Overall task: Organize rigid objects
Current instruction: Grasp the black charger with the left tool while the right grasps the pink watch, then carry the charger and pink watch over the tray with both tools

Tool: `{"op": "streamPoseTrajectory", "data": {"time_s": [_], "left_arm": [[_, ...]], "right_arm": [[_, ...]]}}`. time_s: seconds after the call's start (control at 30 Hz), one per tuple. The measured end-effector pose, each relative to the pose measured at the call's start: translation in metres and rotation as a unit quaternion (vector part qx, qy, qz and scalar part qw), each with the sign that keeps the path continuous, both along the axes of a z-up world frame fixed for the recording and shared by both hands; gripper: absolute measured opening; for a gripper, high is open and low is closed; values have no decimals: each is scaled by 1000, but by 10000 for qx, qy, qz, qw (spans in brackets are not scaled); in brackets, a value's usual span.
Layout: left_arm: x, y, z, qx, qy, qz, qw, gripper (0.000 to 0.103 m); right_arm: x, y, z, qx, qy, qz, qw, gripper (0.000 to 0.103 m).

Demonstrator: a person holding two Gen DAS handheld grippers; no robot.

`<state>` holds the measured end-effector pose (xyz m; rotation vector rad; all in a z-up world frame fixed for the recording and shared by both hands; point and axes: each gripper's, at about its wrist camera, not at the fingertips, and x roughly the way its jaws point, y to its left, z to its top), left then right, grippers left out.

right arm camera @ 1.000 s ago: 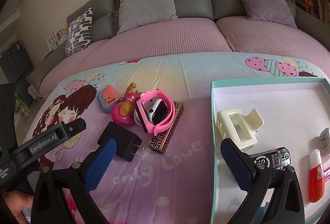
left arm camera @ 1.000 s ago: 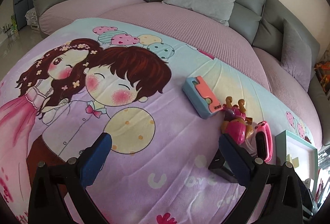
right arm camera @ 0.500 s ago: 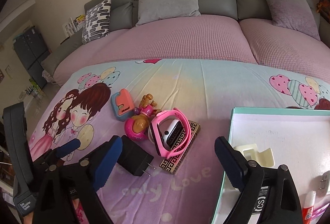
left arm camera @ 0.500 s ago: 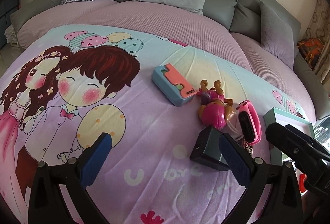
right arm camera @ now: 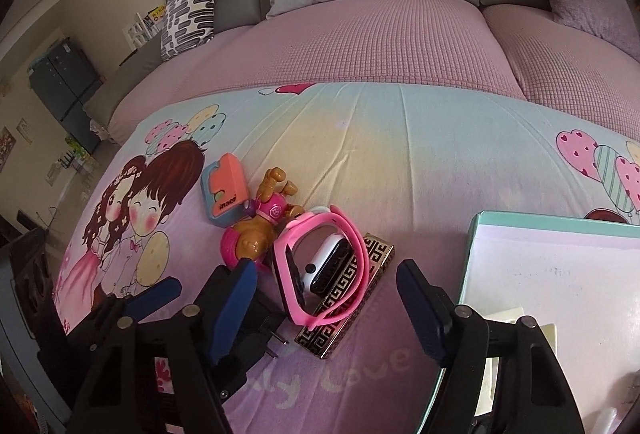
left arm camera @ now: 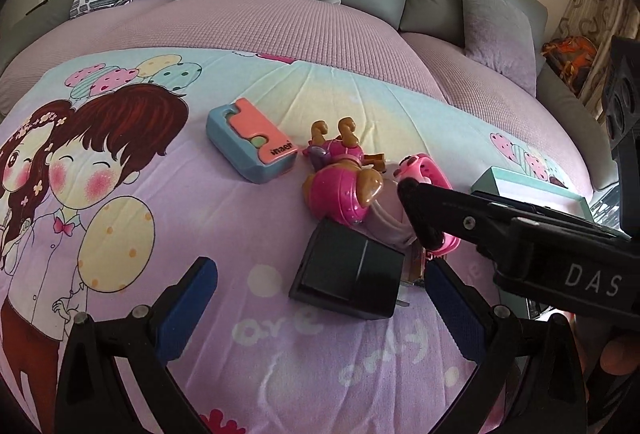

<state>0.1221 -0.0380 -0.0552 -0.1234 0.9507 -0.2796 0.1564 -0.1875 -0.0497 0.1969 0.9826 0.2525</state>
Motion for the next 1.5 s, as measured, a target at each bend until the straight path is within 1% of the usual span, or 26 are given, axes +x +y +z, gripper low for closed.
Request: {"op": "streamPoseTrajectory", "data": {"time_s": [0.07,0.17,0.23,0.37,0.47,0.5,0.53,0.67,0.83,0.93,1.07,1.17,1.3,1.4,1.5], "left_arm": [[1,-4,-2,56,31,-44,10000,103],[2,-9,-6,171,75,-71,9998,100],[3,-10,-8,229,87,-80,9997,88],[2,-11,-8,214,69,-107,9997,82],[2,-13,-8,143,61,-220,9996,70],[1,-14,-8,110,60,-271,9996,64],[0,-16,-7,71,51,-321,9994,59],[-1,-17,-6,110,33,-361,9993,59],[-2,-12,-3,182,0,-249,9995,59],[-3,-6,2,133,-51,-157,9998,56],[-6,-1,8,115,-136,-68,9998,56],[-6,0,13,136,-182,-19,9997,56],[-8,2,21,146,-267,42,9995,56],[-9,2,27,179,-342,67,9992,56],[-12,1,36,166,-450,96,9988,56]], "right_arm": [[2,-1,-3,45,34,-31,10000,70],[4,-1,-6,78,57,-46,9999,69],[4,-1,-6,60,45,-48,10000,66],[4,-1,-6,89,27,-77,9999,62],[4,1,-5,132,10,-58,9999,55],[4,1,-5,141,10,-53,9999,54],[4,2,-5,133,11,-51,9999,54],[3,5,-3,30,-20,-18,10000,53],[-3,6,-1,9,-92,-5,10000,53],[-9,3,5,106,-183,-54,9998,53],[-19,-1,14,223,-299,-174,9992,53],[-30,-5,20,206,-412,-358,9983,53],[-48,-15,29,197,-530,-733,9957,53],[-65,-21,38,-135,-683,-1074,9918,53],[-79,-28,46,-293,-736,-1295,9884,53]]}}
